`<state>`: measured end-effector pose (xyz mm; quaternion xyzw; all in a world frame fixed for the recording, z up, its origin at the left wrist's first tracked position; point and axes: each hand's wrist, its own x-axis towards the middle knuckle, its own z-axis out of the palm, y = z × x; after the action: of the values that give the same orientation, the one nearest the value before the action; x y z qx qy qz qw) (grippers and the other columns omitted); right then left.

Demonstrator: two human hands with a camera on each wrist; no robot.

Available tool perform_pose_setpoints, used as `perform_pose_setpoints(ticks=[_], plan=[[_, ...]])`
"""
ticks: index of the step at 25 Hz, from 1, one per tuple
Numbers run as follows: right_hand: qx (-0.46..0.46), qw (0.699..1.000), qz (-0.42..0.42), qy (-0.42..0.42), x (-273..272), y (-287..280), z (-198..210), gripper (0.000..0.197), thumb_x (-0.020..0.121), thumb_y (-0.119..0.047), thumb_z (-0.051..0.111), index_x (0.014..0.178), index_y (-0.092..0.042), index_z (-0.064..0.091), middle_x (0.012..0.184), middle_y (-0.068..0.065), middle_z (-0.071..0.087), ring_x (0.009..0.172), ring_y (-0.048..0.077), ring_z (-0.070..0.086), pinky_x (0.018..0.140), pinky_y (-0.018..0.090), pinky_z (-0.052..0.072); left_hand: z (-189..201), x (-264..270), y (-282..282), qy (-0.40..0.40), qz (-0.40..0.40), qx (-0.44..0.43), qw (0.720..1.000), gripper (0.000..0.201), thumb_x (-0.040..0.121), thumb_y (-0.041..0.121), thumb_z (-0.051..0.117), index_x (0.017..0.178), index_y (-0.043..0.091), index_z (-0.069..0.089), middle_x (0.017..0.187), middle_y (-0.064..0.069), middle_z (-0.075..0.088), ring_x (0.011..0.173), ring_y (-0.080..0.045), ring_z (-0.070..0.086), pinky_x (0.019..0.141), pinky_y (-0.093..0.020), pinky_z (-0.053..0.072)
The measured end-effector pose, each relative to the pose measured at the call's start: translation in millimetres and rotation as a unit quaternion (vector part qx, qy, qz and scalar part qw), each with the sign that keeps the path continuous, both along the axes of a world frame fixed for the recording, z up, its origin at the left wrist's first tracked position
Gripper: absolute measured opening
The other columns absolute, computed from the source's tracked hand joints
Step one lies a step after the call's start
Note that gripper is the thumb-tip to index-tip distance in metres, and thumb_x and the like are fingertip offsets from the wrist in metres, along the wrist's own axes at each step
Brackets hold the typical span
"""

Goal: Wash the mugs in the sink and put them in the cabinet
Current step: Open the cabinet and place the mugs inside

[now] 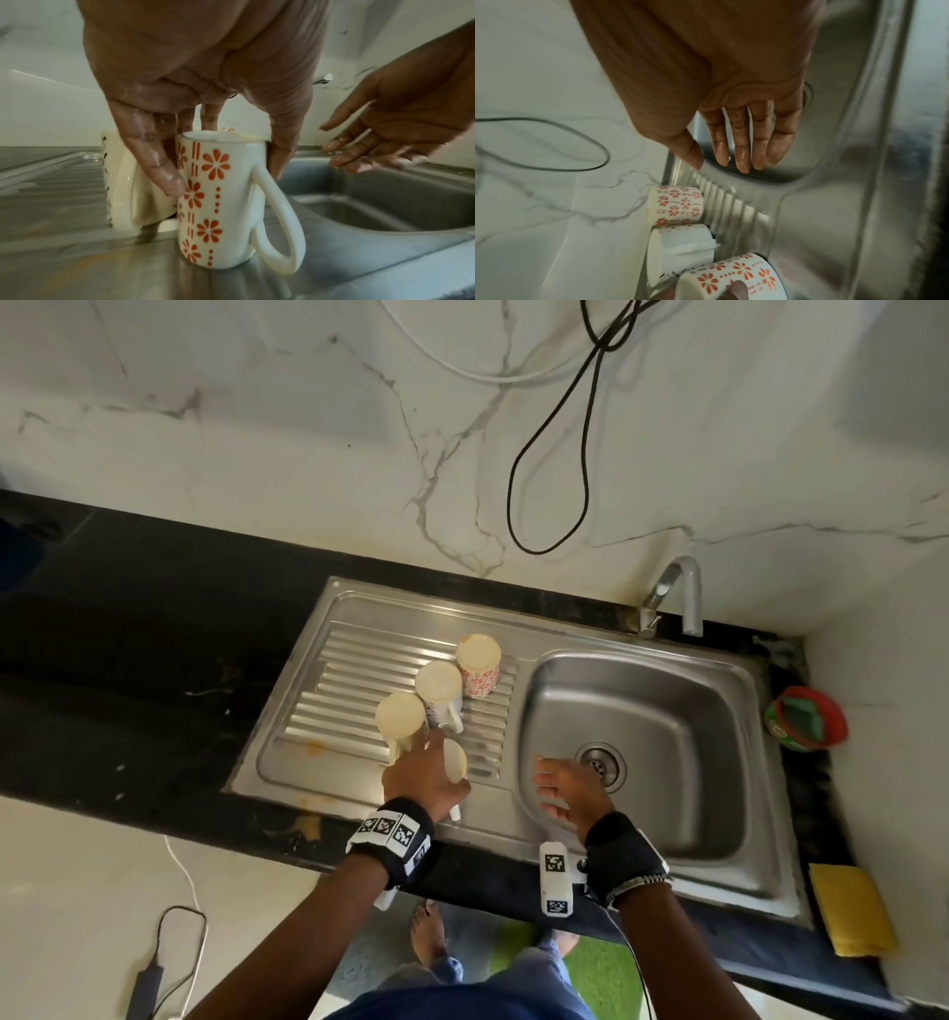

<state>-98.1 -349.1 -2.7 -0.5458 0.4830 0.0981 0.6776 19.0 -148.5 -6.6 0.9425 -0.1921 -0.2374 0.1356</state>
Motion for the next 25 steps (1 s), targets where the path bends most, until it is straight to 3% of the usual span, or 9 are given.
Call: perform_pose_setpoints(ticks=[2, 3, 5, 7, 8, 13, 18, 23, 25], plan=[[-0.133, 0.988, 0.055, -0.045, 5, 8, 32, 0.017, 0.097, -0.033, 0.069, 0.099, -0.016, 0.067, 0.098, 0.002, 0.071, 0.087, 0.018, 0.066, 0.078, 0.033, 0.051, 4, -2, 2, -0.042, -0.022, -0.001, 0.999, 0.069, 0.082, 0.055, 0.068, 0.14, 0.025, 0.042, 0.142, -0.001, 0.052, 0.127, -0.028, 0.051, 0.087, -0.045, 0.056], [-0.219, 0.969, 0.087, -0.068, 5, 13, 52, 0.014, 0.096, -0.032, 0.07, 0.097, -0.019, 0.068, 0.092, -0.005, 0.072, 0.084, 0.013, 0.067, 0.078, 0.026, 0.051, 10, -3, 1, -0.081, -0.04, -0.015, 0.996, 0.067, 0.084, 0.055, 0.065, 0.139, 0.024, 0.046, 0.14, -0.003, 0.054, 0.129, -0.028, 0.049, 0.089, -0.045, 0.055], [-0.407, 0.903, 0.099, -0.096, 3, 22, 91, 0.003, 0.094, -0.026, 0.068, 0.095, -0.024, 0.068, 0.083, -0.014, 0.07, 0.076, 0.001, 0.065, 0.07, 0.013, 0.047, 26, -3, 0, -0.147, -0.08, -0.079, 0.983, 0.06, 0.085, 0.055, 0.062, 0.135, 0.022, 0.054, 0.135, -0.005, 0.059, 0.129, -0.028, 0.049, 0.093, -0.046, 0.053], [-0.53, 0.835, 0.046, -0.144, 2, 29, 110, 0.007, 0.092, -0.019, 0.067, 0.095, -0.025, 0.068, 0.082, -0.011, 0.07, 0.069, 0.003, 0.064, 0.064, 0.014, 0.048, 37, 1, -4, -0.157, -0.1, -0.159, 0.97, 0.057, 0.088, 0.052, 0.06, 0.136, 0.02, 0.056, 0.135, -0.006, 0.058, 0.129, -0.029, 0.049, 0.095, -0.046, 0.052], [-0.547, 0.821, 0.036, -0.156, 1, 32, 110, 0.01, 0.092, -0.018, 0.067, 0.097, -0.025, 0.068, 0.083, -0.009, 0.071, 0.069, 0.006, 0.064, 0.064, 0.017, 0.048, 40, 3, -5, -0.138, -0.108, -0.18, 0.968, 0.058, 0.089, 0.05, 0.059, 0.138, 0.02, 0.054, 0.138, -0.006, 0.057, 0.13, -0.029, 0.048, 0.097, -0.046, 0.052], [-0.451, 0.878, 0.148, -0.064, -16, 45, 67, 0.03, 0.094, -0.016, 0.066, 0.123, -0.017, 0.065, 0.114, 0.003, 0.072, 0.103, 0.025, 0.069, 0.081, 0.024, 0.041, 38, -11, 9, -0.108, -0.135, -0.145, 0.974, 0.055, 0.092, 0.042, 0.065, 0.14, 0.019, 0.054, 0.141, -0.007, 0.057, 0.13, -0.029, 0.051, 0.103, -0.045, 0.049], [-0.44, 0.872, 0.201, -0.078, -14, 73, 54, 0.021, 0.095, -0.023, 0.066, 0.115, -0.02, 0.067, 0.112, 0.001, 0.072, 0.103, 0.025, 0.069, 0.083, 0.028, 0.047, 42, -14, 54, -0.123, -0.092, -0.121, 0.981, 0.054, 0.091, 0.043, 0.063, 0.14, 0.023, 0.052, 0.143, -0.004, 0.054, 0.132, -0.027, 0.049, 0.104, -0.044, 0.048], [-0.427, 0.859, 0.241, -0.148, 33, 124, 67, 0.025, 0.092, -0.026, 0.067, 0.117, -0.025, 0.069, 0.119, -0.002, 0.073, 0.108, 0.02, 0.069, 0.096, 0.036, 0.054, 56, 9, 116, -0.14, -0.02, -0.139, 0.98, 0.054, 0.09, 0.042, 0.066, 0.139, 0.021, 0.054, 0.144, -0.005, 0.053, 0.135, -0.027, 0.047, 0.108, -0.044, 0.045], [-0.431, 0.85, 0.244, -0.18, 57, 146, 83, 0.023, 0.094, -0.03, 0.066, 0.116, -0.028, 0.069, 0.119, -0.006, 0.073, 0.107, 0.014, 0.069, 0.095, 0.034, 0.054, 70, 31, 142, -0.155, 0.001, -0.157, 0.975, 0.053, 0.091, 0.039, 0.068, 0.139, 0.021, 0.055, 0.145, -0.004, 0.052, 0.136, -0.027, 0.046, 0.11, -0.042, 0.043]])
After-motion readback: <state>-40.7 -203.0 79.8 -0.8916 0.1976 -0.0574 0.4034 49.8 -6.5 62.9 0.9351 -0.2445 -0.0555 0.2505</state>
